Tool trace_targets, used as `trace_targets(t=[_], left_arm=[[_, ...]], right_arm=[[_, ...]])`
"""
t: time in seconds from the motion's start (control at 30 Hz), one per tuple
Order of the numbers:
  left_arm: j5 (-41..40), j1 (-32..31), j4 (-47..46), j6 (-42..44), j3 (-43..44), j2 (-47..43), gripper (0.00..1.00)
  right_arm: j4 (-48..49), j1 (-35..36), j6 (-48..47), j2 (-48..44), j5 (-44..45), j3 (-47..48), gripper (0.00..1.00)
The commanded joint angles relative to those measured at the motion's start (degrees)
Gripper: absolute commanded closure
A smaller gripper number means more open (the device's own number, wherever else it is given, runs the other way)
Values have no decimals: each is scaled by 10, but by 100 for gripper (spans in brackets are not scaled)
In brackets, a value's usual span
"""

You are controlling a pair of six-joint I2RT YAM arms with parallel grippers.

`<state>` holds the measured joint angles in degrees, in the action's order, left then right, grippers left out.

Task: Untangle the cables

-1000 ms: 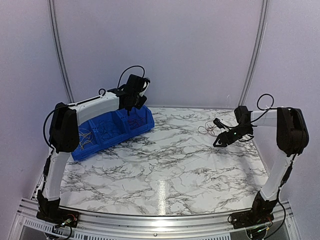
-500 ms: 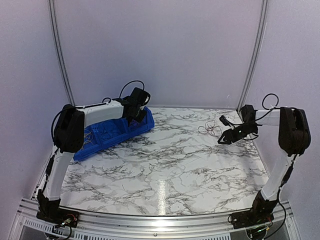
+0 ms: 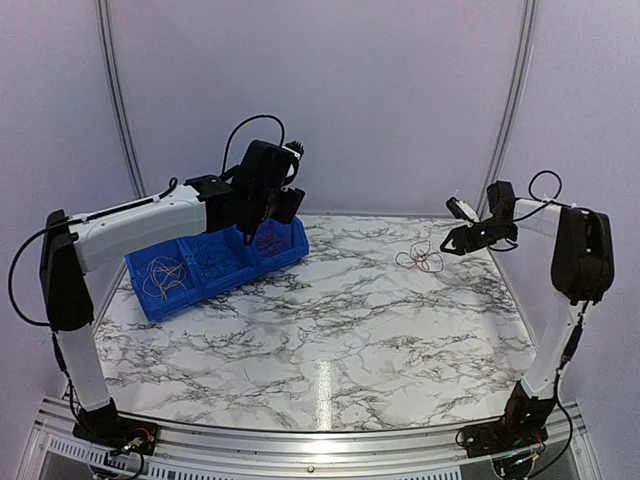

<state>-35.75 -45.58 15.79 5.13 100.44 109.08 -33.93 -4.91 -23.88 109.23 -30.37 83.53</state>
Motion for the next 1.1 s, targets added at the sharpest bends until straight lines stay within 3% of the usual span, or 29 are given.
trace_targets(t=[0.0, 0.2, 0.43, 0.47, 0.53, 0.6, 0.67, 0.8, 1.07], left_arm=[[-35, -58, -31, -26, -69, -42, 32], [-8, -133, -110, -90, -187, -113, 32], [-5, -181, -189, -131, -247, -114, 32], [5, -182, -200, -140, -257, -116, 32], [30, -182, -239, -154, -287, -125, 32], [54, -182, -270, -165, -314, -132, 33], [71, -182, -272, -166, -321, -131, 35], [107, -184, -275, -170, -335, -128, 40], [96, -192, -283, -178, -380, -139, 40]], right_arm=[[-20, 1, 5, 42, -11, 38, 42], [12, 3, -12, 27, -26, -13, 41], [26, 10, -23, 74, 3, 7, 42], [31, 14, -29, 79, 6, 11, 44], [37, 26, -45, 84, 8, 12, 58], [38, 40, -62, 83, 0, 10, 84], [34, 47, -69, 68, -19, 2, 99], [14, 100, -78, -21, -40, -38, 100], [-88, 186, -94, -174, -80, -56, 100]])
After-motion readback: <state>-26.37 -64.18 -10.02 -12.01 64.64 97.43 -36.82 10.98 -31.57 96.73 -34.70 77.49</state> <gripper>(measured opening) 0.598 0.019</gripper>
